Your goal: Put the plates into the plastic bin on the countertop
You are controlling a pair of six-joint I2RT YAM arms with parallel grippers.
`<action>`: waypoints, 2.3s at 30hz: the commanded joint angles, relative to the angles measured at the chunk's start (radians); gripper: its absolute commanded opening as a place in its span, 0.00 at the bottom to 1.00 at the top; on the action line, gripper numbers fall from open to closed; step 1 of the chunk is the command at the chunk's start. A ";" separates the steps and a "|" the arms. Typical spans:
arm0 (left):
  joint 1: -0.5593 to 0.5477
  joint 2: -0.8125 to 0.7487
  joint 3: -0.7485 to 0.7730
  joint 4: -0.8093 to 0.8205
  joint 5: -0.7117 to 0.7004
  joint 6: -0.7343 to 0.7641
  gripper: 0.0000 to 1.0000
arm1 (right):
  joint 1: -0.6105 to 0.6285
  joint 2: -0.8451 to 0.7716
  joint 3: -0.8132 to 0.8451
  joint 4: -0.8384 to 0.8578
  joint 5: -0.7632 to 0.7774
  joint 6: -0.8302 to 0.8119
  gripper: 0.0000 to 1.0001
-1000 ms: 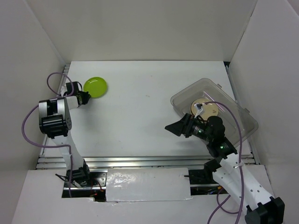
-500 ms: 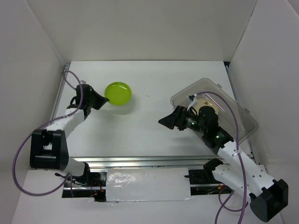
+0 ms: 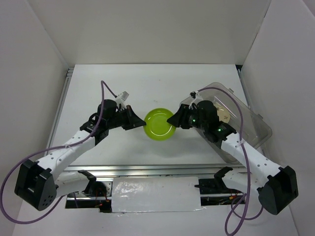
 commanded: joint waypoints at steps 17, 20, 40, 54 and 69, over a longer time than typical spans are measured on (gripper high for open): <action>-0.072 -0.288 0.215 -0.551 -0.501 0.114 0.99 | -0.584 -0.216 -0.108 -0.119 0.264 0.152 0.00; -0.084 -0.291 0.261 -0.663 -0.456 0.188 0.99 | -0.753 -0.185 -0.148 -0.079 0.216 0.183 0.00; -0.093 -0.395 0.235 -0.815 -0.579 0.256 0.99 | -0.798 -0.076 -0.009 -0.238 0.317 0.159 1.00; -0.064 -0.259 0.557 -1.012 -1.034 0.233 0.99 | -0.286 -0.354 0.364 -0.699 0.509 -0.153 1.00; -0.046 -0.499 0.544 -1.109 -0.961 0.212 0.99 | -0.077 -0.527 0.888 -1.137 0.460 -0.299 1.00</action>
